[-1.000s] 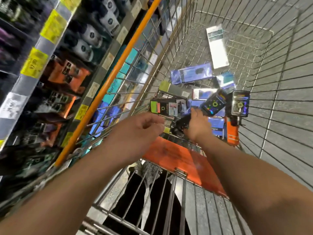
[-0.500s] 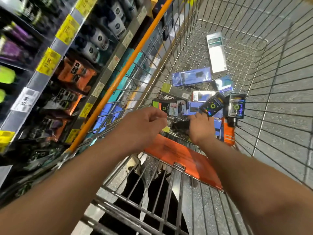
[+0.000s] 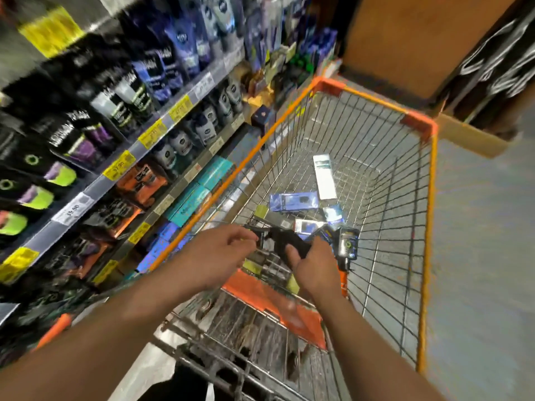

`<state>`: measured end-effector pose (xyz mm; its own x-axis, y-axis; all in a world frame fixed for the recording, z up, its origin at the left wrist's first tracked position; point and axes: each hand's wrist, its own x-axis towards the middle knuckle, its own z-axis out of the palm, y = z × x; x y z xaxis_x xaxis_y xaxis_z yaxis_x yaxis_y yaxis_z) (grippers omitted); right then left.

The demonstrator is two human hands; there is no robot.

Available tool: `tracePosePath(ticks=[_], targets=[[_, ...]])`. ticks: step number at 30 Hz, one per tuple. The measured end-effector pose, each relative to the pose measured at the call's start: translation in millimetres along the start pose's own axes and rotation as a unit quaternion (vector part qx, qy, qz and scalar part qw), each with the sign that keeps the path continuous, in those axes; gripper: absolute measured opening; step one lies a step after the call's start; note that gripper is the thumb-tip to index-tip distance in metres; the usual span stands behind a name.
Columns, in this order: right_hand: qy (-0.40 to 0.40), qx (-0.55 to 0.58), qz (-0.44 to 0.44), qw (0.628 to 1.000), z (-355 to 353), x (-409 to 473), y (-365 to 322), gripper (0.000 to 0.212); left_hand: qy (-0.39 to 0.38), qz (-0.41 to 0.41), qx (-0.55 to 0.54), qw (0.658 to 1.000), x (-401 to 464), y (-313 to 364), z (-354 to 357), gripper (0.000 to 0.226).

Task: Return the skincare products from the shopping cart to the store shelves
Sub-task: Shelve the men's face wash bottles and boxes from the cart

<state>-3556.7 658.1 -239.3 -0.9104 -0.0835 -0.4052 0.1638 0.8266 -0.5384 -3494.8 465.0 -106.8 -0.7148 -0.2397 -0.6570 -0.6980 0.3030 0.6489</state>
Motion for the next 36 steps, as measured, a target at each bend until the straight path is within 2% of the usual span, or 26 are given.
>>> tracePosePath(ticks=[5, 7, 13, 17, 20, 24, 29, 31, 36], targets=[[0.031, 0.132, -0.024, 0.99, -55, -32, -59, 0.028, -0.023, -0.04, -0.18, 0.983, -37, 21, -22, 0.017], [0.042, 0.177, -0.022, 0.983, -75, -47, -82, 0.028, -0.024, -0.038, -0.22, 0.974, -50, 30, -32, 0.02], [0.077, 0.281, -0.04, 0.956, -120, -91, -149, 0.042, -0.016, 0.01, -0.249, 0.968, -83, 54, -65, 0.023], [0.072, 0.347, -0.074, 0.932, -133, -115, -194, 0.052, -0.019, 0.068, -0.276, 0.959, -108, 62, -96, 0.025], [0.055, 0.383, -0.107, 0.916, -134, -132, -231, 0.037, -0.005, 0.124, -0.269, 0.955, -130, 59, -130, 0.024], [0.028, 0.394, -0.175, 0.902, -127, -161, -284, 0.035, 0.046, 0.183, -0.254, 0.949, -160, 47, -177, 0.023], [-0.007, 0.421, -0.238, 0.875, -105, -196, -346, 0.047, 0.12, 0.228, -0.24, 0.936, -208, 27, -229, 0.017], [-0.026, 0.424, -0.262, 0.867, -94, -211, -372, 0.045, 0.147, 0.249, -0.239, 0.927, -228, 14, -251, 0.016], [-0.124, 0.408, -0.298, 0.854, -70, -248, -425, 0.056, 0.213, 0.276, -0.264, 0.899, -270, -13, -295, 0.017]])
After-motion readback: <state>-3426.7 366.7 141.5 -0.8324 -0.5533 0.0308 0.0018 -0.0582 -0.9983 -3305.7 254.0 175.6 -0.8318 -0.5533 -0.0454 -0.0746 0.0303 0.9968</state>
